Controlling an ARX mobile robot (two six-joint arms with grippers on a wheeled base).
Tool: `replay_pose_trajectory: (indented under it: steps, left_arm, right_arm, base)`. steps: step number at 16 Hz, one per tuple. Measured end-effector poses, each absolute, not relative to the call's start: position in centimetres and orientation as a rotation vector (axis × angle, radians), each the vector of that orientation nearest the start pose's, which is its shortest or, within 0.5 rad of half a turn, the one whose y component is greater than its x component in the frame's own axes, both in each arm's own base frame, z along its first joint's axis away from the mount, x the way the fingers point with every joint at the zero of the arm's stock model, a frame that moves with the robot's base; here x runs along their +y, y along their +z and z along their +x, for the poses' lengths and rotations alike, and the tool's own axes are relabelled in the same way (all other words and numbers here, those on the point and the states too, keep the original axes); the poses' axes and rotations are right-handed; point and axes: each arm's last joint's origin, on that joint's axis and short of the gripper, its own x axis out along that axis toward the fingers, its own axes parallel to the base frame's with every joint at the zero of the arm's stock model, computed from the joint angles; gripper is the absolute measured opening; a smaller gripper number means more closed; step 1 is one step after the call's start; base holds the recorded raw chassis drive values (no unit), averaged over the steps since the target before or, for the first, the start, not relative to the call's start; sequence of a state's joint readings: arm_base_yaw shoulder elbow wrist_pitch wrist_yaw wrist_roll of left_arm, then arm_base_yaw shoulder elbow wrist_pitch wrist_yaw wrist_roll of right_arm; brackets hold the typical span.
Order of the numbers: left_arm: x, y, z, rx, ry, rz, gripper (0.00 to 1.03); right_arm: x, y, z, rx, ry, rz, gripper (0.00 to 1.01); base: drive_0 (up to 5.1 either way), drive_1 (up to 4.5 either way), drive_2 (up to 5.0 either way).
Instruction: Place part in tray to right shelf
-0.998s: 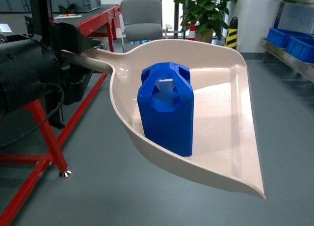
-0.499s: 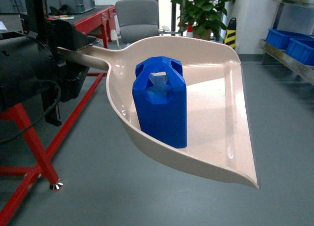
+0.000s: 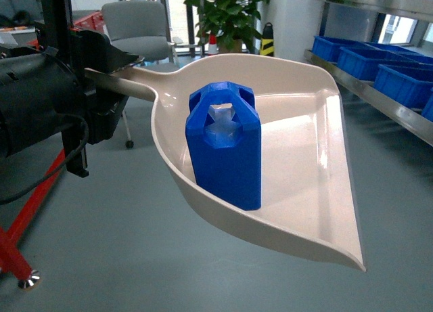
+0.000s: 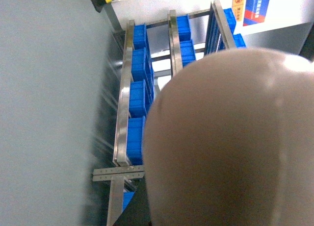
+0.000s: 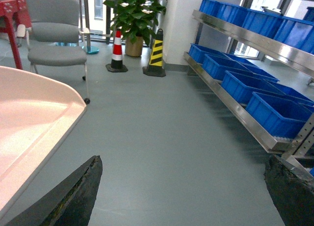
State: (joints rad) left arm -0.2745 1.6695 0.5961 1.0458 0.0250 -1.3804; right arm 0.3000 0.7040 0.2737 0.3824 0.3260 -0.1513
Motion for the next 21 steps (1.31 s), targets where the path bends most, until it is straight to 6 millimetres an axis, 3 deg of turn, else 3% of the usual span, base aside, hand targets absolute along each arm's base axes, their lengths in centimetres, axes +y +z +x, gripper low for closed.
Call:
replay_pose_trajectory:
  steps: [4, 21]
  left_arm:
    - [-8.52, 17.69, 30.05, 0.228, -0.229, -1.366, 0.19]
    - [-8.5, 17.68, 30.05, 0.228, -0.23, -1.366, 0.19]
  right_arm:
    - [3.89, 22.22, 15.71, 0.047, -0.022, -0.166, 0.98]
    - [3.89, 22.22, 15.71, 0.047, -0.022, -0.166, 0.98]
  base:
    - [0.1, 4.34, -4.2]
    - [-1.6, -1.57, -1.6]
